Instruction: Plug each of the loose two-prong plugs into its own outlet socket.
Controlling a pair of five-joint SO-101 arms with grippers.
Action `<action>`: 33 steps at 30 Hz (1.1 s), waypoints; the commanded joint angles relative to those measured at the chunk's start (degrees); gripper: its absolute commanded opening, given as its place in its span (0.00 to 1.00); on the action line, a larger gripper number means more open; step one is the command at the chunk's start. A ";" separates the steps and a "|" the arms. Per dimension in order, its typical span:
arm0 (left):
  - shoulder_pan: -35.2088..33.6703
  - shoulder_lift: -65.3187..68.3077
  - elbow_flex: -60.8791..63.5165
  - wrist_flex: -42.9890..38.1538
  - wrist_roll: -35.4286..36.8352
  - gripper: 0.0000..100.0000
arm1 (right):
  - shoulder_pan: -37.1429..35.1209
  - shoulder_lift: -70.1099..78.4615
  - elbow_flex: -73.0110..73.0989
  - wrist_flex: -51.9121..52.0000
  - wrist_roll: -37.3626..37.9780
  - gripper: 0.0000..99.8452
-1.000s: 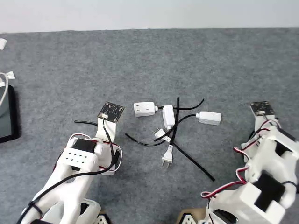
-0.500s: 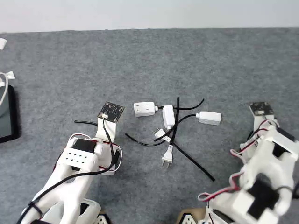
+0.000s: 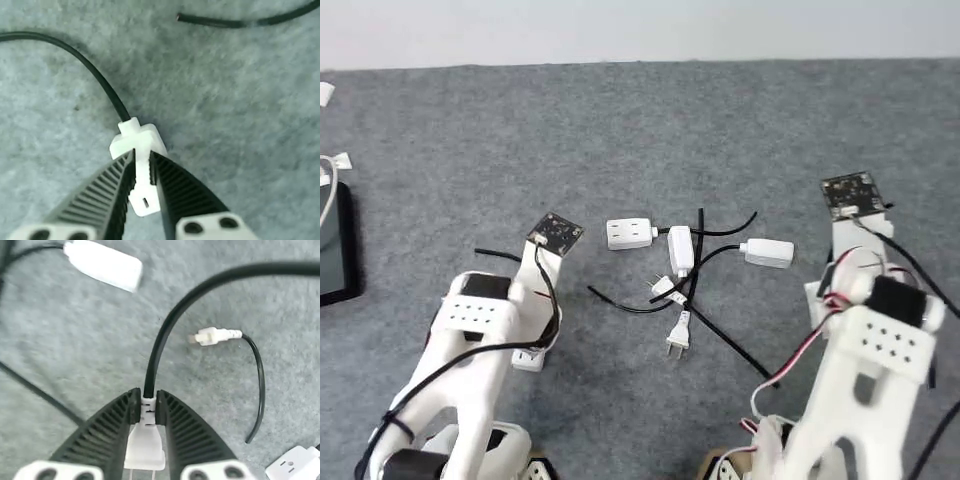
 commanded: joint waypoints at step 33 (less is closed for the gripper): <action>3.25 -15.91 1.54 2.29 -5.63 0.01 | -45.14 -35.30 -0.26 9.36 -13.27 0.01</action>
